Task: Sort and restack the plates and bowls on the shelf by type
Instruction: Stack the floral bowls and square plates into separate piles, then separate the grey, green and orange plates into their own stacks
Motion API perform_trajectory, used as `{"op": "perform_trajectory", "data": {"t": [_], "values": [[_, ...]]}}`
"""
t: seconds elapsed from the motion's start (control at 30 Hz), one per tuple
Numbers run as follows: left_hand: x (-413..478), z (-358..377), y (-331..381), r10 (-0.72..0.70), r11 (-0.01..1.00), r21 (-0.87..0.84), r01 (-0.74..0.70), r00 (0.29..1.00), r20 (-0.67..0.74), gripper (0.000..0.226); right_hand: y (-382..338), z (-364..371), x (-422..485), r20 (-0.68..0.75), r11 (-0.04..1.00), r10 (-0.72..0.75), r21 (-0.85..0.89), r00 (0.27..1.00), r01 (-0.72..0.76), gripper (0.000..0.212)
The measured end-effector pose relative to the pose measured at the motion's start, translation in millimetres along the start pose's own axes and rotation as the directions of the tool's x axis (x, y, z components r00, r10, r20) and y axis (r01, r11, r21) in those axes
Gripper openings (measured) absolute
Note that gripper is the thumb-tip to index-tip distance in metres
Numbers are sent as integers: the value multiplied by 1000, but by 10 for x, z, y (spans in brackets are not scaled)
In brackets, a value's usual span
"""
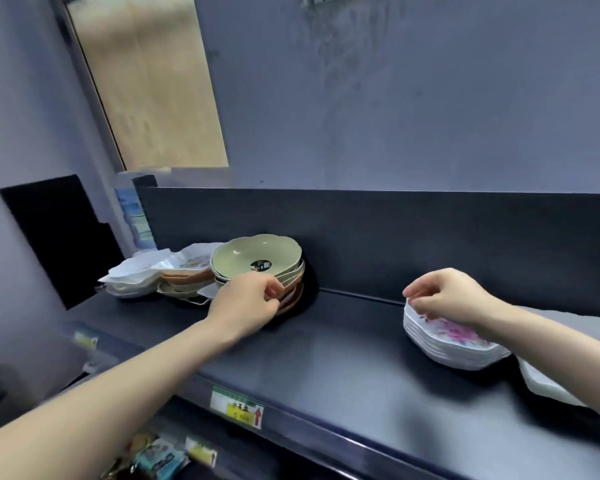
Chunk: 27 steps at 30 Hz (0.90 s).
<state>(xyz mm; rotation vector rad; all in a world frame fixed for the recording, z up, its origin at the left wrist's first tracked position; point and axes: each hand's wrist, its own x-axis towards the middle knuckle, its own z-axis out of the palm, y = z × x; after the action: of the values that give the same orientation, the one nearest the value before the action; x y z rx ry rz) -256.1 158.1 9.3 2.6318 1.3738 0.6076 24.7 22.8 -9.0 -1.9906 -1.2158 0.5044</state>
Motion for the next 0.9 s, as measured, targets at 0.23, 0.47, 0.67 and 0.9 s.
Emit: {"op": "perform_trajectory", "data": {"t": [0.23, 0.47, 0.67, 0.9], "values": [[262, -311, -1053, -103, 991, -82, 102, 995, -13, 29, -667, 817, 339, 43, 999, -2, 43, 999, 0, 18], [659, -363, -1811, -107, 968, -223, 114, 993, 41, 27, -1205, 1453, 702, -41, 997, 61, 52, 997, -59, 19], [1106, -271, -2021, -101, 920, -366, 138, 988, 120, 26, -1377, 1710, 861, -232, 985, 169, 75, 958, -156, 22], [1642, -68, -1978, -106, 826, -511, 240, 955, 276, 16, -1481, 1740, 911, -316, 961, 275, 110, 908, -253, 21]]}}
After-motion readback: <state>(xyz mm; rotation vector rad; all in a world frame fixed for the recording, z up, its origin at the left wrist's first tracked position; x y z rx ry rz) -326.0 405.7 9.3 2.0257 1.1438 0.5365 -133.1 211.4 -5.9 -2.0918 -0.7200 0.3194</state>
